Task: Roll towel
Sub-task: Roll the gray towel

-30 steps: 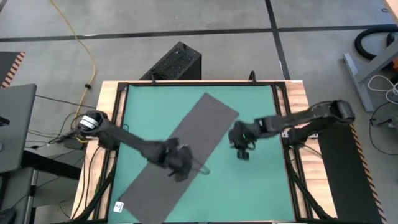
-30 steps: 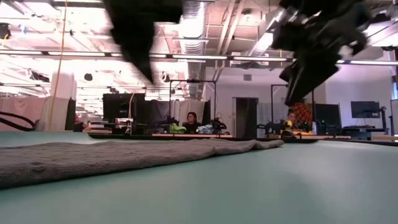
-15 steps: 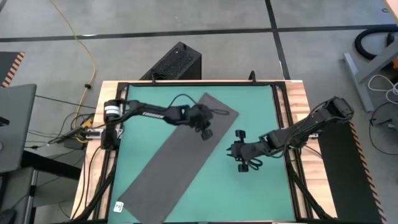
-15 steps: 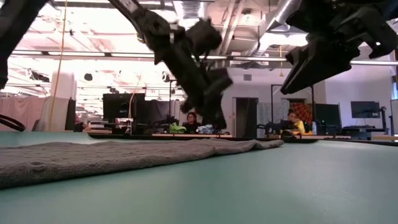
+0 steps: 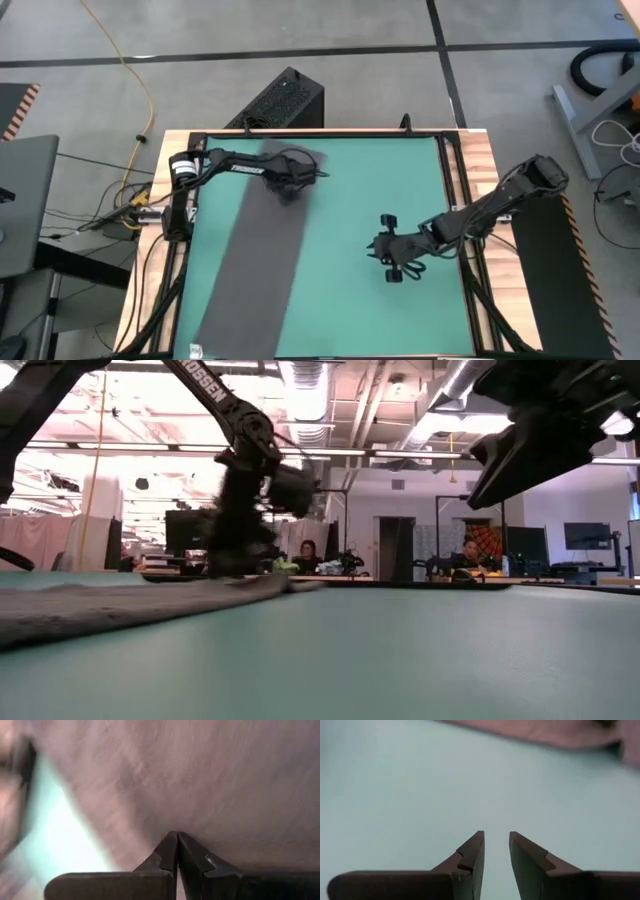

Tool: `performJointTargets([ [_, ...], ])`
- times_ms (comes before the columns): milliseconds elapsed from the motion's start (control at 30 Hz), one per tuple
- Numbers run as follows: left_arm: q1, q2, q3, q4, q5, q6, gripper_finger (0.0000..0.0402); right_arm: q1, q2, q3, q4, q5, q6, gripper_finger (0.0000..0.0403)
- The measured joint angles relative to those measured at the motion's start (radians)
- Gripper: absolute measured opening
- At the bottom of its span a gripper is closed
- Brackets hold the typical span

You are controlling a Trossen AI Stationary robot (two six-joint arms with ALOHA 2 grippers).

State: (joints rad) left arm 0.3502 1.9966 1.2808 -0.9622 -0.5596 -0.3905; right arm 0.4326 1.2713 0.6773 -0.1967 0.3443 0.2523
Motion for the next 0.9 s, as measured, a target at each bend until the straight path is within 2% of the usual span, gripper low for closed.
performJointTargets([
  [100, 0.058, -0.017, 0.001, -0.279, -0.063, -0.140, 0.0000, 0.031, 0.000, 0.000, 0.008, 0.000, 0.026, 0.0118],
  [200, 0.127, -0.014, -0.010, -0.437, -0.085, -0.243, 0.0000, 0.061, 0.000, 0.000, 0.020, 0.014, 0.055, 0.0118],
  [300, 0.152, -0.065, -0.014, -0.441, -0.104, -0.242, 0.0000, 0.086, 0.000, 0.000, 0.031, 0.031, 0.085, 0.0118],
  [367, 0.152, -0.123, -0.014, -0.380, -0.109, -0.191, 0.0000, 0.103, 0.002, 0.000, 0.032, 0.049, 0.105, 0.0118],
  [400, 0.146, -0.157, -0.014, -0.341, -0.094, -0.144, 0.0000, 0.111, 0.009, 0.000, 0.037, 0.058, 0.113, 0.0118],
  [467, 0.122, -0.238, -0.014, -0.270, -0.001, -0.039, 0.0000, 0.127, 0.026, 0.000, 0.048, 0.063, 0.117, 0.0118],
  [567, 0.035, -0.367, -0.031, -0.182, 0.248, 0.042, 0.0000, 0.143, 0.079, 0.000, 0.111, 0.065, 0.117, 0.0118],
  [633, -0.061, -0.442, -0.066, -0.124, 0.351, 0.026, 0.0000, 0.150, 0.129, 0.000, 0.168, 0.063, 0.117, 0.0118],
  [767, -0.308, -0.554, -0.168, -0.050, 0.452, -0.072, 0.0000, 0.150, 0.243, 0.000, 0.333, 0.013, 0.117, 0.0118],
  [900, -0.563, -0.598, -0.284, 0.031, 0.476, -0.239, 0.0000, 0.147, 0.353, 0.002, 0.609, -0.001, 0.114, 0.0118],
])
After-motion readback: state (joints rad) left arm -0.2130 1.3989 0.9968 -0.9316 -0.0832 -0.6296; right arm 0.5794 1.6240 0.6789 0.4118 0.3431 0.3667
